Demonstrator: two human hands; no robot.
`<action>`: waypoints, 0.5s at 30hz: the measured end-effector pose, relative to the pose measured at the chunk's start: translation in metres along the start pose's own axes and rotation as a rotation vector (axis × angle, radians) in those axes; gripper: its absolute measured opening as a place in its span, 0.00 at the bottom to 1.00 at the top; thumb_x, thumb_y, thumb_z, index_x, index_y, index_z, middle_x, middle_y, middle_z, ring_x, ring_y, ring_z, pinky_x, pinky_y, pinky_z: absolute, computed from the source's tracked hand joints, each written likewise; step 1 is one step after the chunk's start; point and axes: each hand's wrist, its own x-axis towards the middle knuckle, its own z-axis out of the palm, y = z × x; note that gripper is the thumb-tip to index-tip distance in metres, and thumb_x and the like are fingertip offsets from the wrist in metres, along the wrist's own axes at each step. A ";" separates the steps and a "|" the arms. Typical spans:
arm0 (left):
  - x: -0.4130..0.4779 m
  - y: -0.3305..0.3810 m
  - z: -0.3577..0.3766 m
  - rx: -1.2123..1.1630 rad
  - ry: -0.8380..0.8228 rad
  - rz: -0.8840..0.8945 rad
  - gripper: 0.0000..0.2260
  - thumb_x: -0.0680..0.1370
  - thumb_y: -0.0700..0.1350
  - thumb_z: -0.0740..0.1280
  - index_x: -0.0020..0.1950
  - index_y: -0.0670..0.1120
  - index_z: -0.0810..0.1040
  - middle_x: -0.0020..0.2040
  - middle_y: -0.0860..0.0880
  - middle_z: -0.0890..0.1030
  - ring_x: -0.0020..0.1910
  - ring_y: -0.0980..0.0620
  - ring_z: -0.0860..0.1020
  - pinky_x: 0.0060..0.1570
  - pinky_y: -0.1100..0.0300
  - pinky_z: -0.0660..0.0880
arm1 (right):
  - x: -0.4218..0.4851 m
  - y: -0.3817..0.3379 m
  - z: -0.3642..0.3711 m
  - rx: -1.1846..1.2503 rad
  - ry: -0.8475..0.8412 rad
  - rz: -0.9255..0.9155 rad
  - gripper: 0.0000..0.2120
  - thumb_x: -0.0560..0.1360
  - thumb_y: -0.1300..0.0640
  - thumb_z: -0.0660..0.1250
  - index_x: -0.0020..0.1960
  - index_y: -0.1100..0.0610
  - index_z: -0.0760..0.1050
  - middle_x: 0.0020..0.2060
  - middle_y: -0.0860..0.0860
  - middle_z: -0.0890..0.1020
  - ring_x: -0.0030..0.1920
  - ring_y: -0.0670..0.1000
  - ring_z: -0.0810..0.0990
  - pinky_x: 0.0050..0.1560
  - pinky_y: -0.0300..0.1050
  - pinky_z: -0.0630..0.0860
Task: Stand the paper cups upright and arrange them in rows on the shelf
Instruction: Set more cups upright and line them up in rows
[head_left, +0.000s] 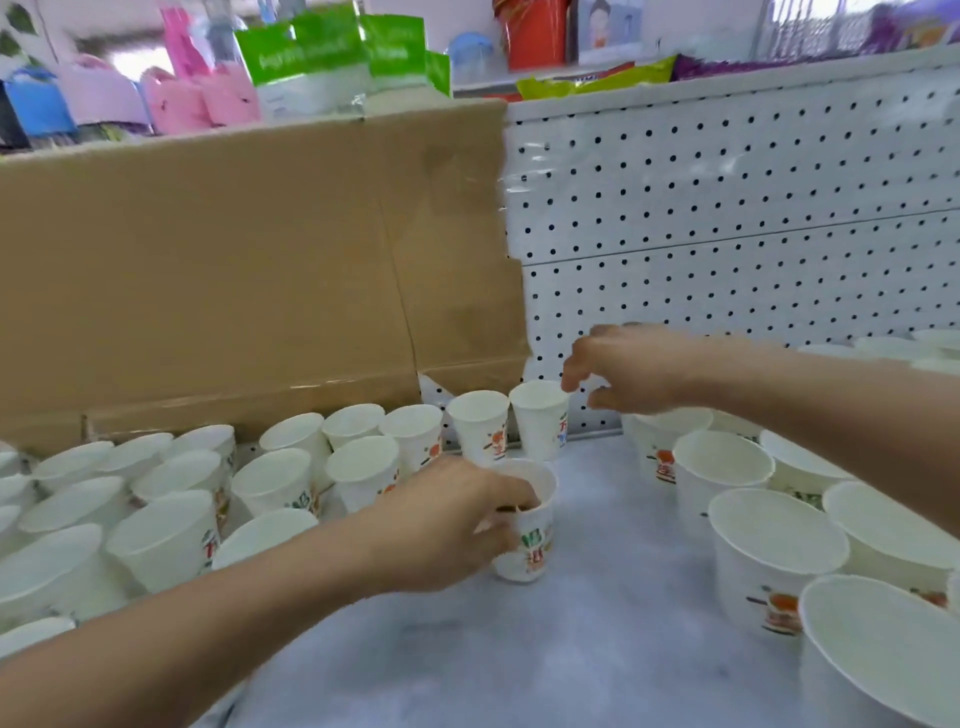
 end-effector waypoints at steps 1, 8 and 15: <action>-0.013 0.004 -0.008 0.005 -0.072 0.067 0.10 0.78 0.51 0.66 0.58 0.53 0.77 0.55 0.55 0.80 0.54 0.54 0.75 0.54 0.56 0.72 | 0.003 0.000 0.002 0.015 -0.014 0.009 0.17 0.77 0.54 0.66 0.64 0.43 0.73 0.62 0.45 0.74 0.61 0.48 0.73 0.58 0.44 0.71; 0.019 -0.040 -0.050 -0.371 0.306 -0.049 0.12 0.75 0.59 0.65 0.52 0.55 0.81 0.47 0.60 0.82 0.48 0.61 0.79 0.49 0.63 0.75 | 0.029 -0.004 0.011 0.035 -0.125 0.013 0.16 0.78 0.56 0.63 0.63 0.43 0.74 0.60 0.48 0.72 0.56 0.51 0.74 0.53 0.43 0.70; 0.096 -0.085 -0.025 0.325 0.105 -0.464 0.32 0.71 0.76 0.50 0.40 0.49 0.76 0.37 0.51 0.78 0.40 0.50 0.74 0.54 0.51 0.67 | 0.046 -0.008 0.012 0.013 -0.165 -0.061 0.07 0.77 0.52 0.64 0.47 0.52 0.81 0.42 0.47 0.81 0.42 0.50 0.77 0.39 0.44 0.74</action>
